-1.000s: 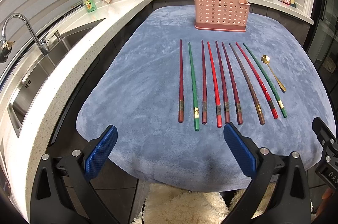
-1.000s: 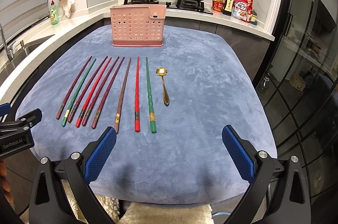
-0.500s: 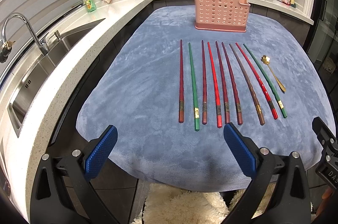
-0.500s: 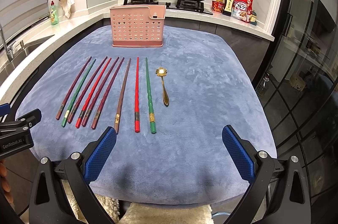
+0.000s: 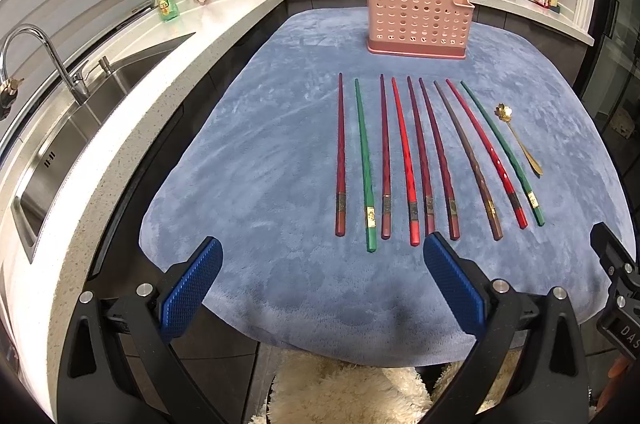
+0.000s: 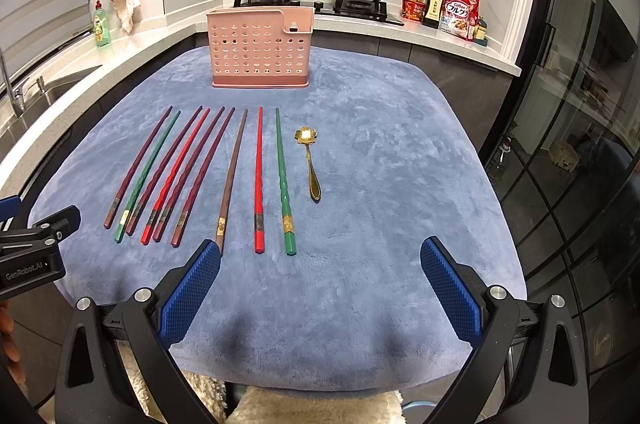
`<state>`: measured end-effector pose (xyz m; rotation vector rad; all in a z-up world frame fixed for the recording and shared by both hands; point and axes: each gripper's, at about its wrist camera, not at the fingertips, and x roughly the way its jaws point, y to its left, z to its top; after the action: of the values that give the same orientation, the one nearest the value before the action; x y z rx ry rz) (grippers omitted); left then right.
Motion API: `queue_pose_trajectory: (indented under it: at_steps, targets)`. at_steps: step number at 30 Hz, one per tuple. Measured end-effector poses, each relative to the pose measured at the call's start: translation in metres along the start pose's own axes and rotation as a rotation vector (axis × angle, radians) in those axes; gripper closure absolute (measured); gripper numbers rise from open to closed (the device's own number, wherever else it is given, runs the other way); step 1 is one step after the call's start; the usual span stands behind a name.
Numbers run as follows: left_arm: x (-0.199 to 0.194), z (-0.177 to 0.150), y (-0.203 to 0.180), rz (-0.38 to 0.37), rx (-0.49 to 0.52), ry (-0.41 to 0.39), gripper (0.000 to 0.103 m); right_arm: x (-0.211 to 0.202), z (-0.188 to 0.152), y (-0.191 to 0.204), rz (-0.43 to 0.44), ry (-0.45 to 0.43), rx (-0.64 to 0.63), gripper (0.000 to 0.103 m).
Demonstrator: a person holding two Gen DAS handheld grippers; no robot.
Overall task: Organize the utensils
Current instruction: 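Grasp a dark red chopstick with the left tool while the right tool grasps the gold spoon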
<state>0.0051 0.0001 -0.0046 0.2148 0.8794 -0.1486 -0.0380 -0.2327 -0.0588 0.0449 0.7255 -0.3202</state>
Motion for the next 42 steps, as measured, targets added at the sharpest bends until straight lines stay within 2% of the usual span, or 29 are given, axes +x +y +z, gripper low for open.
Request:
queue_pose_trajectory:
  at_steps: [9, 14, 16, 18, 22, 24, 29, 31, 33, 36, 40, 42]
  targets:
    - [0.019, 0.009, 0.011, -0.053, -0.057, 0.031, 0.007, 0.018, 0.006, -0.003, 0.010, 0.032, 0.015, 0.007]
    - [0.050, 0.017, 0.030, -0.083, -0.128, 0.083, 0.007, 0.035, 0.016, -0.011, 0.013, 0.055, 0.043, 0.007]
    - [0.062, 0.019, 0.036, -0.083, -0.153, 0.103, 0.011, 0.042, 0.020, -0.014, 0.007, 0.063, 0.050, 0.007]
    - [0.074, 0.018, 0.040, -0.105, -0.161, 0.123, 0.021, 0.048, 0.024, -0.016, -0.002, 0.063, 0.052, 0.007]
    - [0.094, 0.016, 0.041, -0.115, -0.168, 0.169, 0.022, 0.061, 0.031, -0.020, -0.007, 0.074, 0.056, 0.007]
    - [0.101, 0.016, 0.037, -0.128, -0.155, 0.183, 0.031, 0.067, 0.034, -0.021, -0.005, 0.082, 0.057, 0.011]
    - [0.110, 0.017, 0.030, -0.104, -0.107, 0.171, 0.041, 0.084, 0.043, -0.017, 0.012, 0.088, 0.045, 0.022]
    - [0.112, 0.020, 0.031, -0.097, -0.100, 0.164, 0.052, 0.097, 0.046, -0.018, 0.026, 0.106, 0.054, 0.030]
    - [0.112, 0.024, 0.033, -0.099, -0.101, 0.161, 0.073, 0.108, 0.049, -0.019, 0.048, 0.131, 0.072, 0.049]
    - [0.115, 0.028, 0.037, -0.108, -0.111, 0.168, 0.088, 0.125, 0.051, -0.020, 0.066, 0.166, 0.096, 0.061]
    - [0.117, 0.030, 0.039, -0.115, -0.117, 0.175, 0.089, 0.143, 0.050, -0.022, 0.106, 0.205, 0.133, 0.069]
    - [0.117, 0.030, 0.038, -0.108, -0.115, 0.175, 0.089, 0.149, 0.047, -0.022, 0.126, 0.226, 0.150, 0.077]
